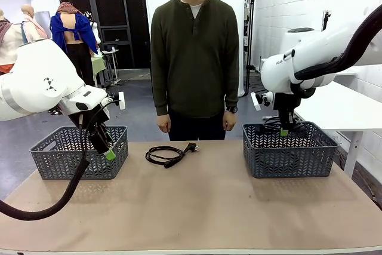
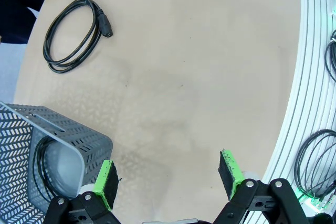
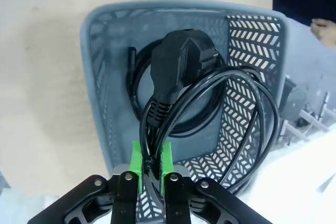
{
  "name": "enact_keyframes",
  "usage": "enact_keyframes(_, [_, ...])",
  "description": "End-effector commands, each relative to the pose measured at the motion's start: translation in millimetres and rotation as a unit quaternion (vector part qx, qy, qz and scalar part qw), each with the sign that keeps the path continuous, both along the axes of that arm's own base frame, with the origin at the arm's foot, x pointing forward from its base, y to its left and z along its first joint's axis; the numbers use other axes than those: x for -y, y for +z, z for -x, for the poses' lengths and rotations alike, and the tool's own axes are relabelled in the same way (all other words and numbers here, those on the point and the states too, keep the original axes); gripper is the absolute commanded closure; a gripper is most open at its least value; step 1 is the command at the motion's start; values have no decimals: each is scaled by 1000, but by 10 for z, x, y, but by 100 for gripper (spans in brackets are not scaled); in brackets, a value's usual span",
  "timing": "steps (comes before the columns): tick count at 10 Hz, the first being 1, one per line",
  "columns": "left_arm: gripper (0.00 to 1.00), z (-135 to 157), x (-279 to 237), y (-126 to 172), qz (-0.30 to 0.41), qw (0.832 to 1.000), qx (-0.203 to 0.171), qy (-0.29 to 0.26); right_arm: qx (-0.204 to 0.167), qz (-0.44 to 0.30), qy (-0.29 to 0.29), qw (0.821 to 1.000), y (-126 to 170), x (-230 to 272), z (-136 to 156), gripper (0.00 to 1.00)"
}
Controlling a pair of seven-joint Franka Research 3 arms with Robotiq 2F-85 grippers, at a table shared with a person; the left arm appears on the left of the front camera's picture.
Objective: Organize the cables according to human instructions.
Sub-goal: Pick up a bundle of cables and place it in the basket indicated by the human.
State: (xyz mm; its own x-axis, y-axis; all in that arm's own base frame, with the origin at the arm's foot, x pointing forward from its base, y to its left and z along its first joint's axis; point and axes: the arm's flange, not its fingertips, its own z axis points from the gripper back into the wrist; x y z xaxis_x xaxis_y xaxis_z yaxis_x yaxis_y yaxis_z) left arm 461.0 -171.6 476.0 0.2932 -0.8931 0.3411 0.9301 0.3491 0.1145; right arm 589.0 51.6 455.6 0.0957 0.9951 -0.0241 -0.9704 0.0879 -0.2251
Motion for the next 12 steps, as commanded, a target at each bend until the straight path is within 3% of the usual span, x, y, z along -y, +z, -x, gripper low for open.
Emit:
enact_keyframes(1, [0,4,-1,7,-1,1000,1,1,8,2,23,1000,-37,70,-116,100])
enact_keyframes(4, [0,4,-1,7,-1,1000,1,1,18,-4,31,999,-119,101,-235,100])
enact_keyframes(9, [0,4,-1,7,-1,1000,1,1,-3,-31,7,999,-36,74,-317,4])
enact_keyframes(12, [0,4,-1,7,-1,1000,1,1,1,-46,-7,999,108,40,-368,0])
